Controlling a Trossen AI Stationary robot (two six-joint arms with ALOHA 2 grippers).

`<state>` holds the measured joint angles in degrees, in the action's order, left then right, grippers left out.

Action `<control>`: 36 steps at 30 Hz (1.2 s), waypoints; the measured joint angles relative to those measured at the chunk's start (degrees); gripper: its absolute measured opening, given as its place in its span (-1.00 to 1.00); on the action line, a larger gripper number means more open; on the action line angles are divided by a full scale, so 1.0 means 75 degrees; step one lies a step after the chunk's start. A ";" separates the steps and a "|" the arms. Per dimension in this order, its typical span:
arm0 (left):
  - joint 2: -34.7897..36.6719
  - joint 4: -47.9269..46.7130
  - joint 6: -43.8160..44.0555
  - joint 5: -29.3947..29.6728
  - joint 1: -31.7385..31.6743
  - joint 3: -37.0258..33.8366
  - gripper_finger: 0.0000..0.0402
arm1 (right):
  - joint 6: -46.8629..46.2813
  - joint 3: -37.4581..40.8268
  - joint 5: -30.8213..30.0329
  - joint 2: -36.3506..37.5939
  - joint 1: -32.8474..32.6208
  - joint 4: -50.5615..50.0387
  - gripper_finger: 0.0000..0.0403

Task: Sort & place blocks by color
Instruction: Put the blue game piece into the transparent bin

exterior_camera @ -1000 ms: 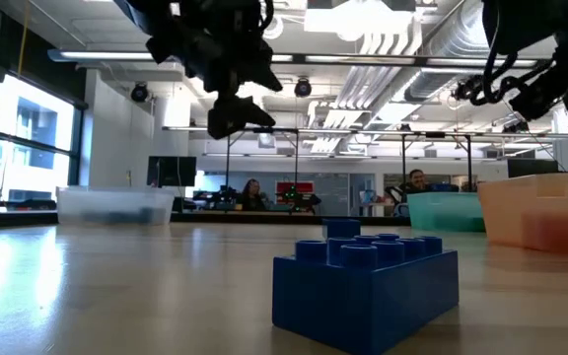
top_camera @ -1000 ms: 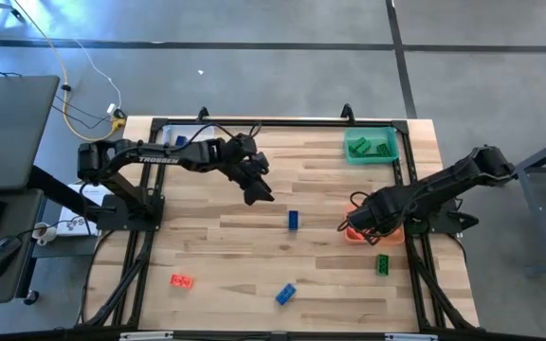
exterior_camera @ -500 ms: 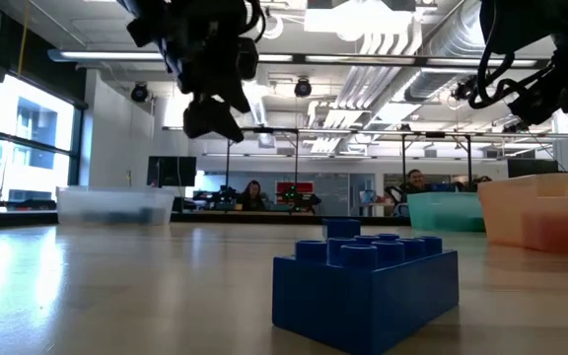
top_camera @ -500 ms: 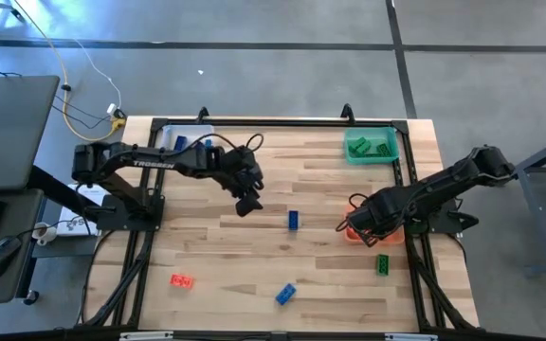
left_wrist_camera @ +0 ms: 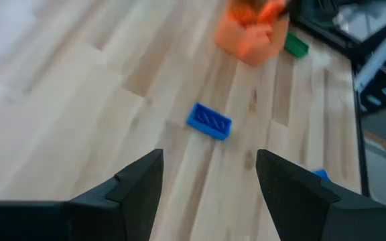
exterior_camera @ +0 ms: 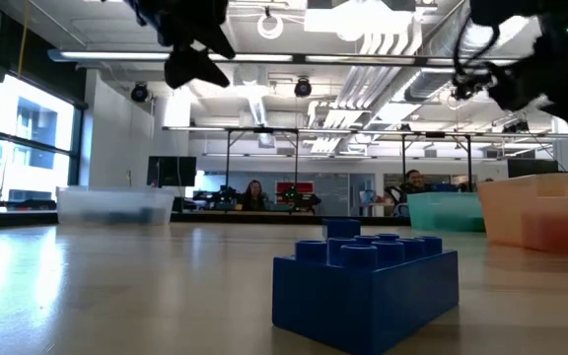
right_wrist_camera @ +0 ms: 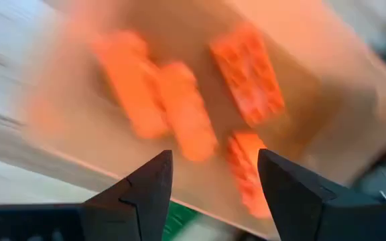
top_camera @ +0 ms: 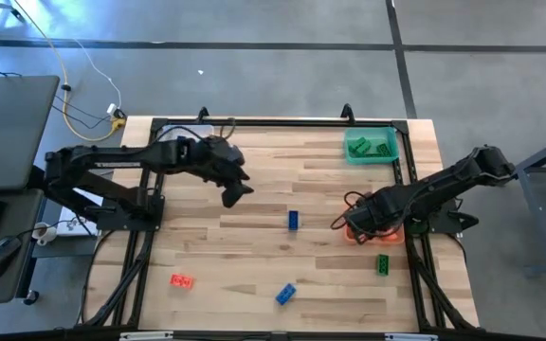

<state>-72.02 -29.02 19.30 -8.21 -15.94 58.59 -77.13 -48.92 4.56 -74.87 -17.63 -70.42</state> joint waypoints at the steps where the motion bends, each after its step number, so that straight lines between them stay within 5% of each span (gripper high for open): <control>1: 0.0140 -0.0040 0.0014 0.0119 0.0000 0.0000 0.12 | 0.0001 -0.0162 -0.0261 0.0000 0.0000 0.0091 0.02; 9: 0.0943 -0.0177 0.0480 0.0809 -0.0003 0.0003 0.12 | 0.0516 -0.1541 -0.2803 0.0009 0.0003 0.0218 0.02; 16: 0.1281 -0.0273 0.1146 0.0990 -0.0003 0.0000 0.12 | 0.2428 -0.2357 -0.3790 0.0008 0.0037 0.0713 0.02; 28: 0.1354 -0.0466 0.1608 0.0988 -0.0003 0.0000 0.12 | 0.7884 -0.2571 -0.3238 0.0003 0.0884 0.3601 0.03; 36: 0.1351 -0.0507 0.1812 0.0988 -0.0003 0.0000 0.12 | 1.1125 -0.2571 -0.2823 -0.0023 0.1521 0.4211 0.03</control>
<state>-61.89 -32.82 32.88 -0.80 -15.97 58.59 6.30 -68.20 -16.61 -75.05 -6.22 -38.83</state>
